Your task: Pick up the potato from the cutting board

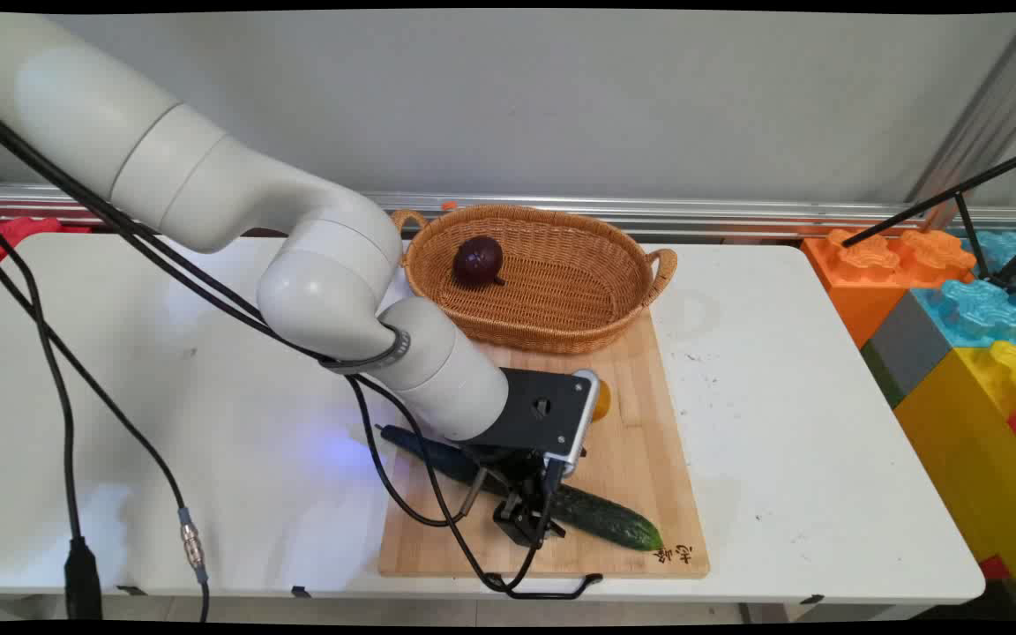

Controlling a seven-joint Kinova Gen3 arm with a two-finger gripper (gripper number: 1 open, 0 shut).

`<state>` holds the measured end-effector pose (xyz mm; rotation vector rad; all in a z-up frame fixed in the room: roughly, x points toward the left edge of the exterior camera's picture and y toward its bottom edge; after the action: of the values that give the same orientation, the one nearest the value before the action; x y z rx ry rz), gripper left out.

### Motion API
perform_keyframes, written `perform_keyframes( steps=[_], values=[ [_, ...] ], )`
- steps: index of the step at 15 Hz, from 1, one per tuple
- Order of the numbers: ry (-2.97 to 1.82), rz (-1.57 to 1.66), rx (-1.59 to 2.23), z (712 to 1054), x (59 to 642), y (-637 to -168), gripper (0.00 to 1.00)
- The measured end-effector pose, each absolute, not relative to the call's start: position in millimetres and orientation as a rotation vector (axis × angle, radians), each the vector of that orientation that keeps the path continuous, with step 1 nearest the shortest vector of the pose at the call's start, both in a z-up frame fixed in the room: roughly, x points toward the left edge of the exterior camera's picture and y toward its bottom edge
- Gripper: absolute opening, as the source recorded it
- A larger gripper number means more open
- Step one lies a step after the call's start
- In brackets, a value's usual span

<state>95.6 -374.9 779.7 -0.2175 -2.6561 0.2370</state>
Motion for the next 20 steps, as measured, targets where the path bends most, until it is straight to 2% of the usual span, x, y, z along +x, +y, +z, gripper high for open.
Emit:
perform_keyframes(
  steps=[9, 14, 20],
  values=[
    [-2.657, 0.259, -0.17, 793, 94, -393, 1.0],
    [-2.698, 0.301, 0.076, 821, 88, -430, 1.0],
    [-2.748, 0.326, 0.344, 830, 91, -460, 1.0]
  ],
)
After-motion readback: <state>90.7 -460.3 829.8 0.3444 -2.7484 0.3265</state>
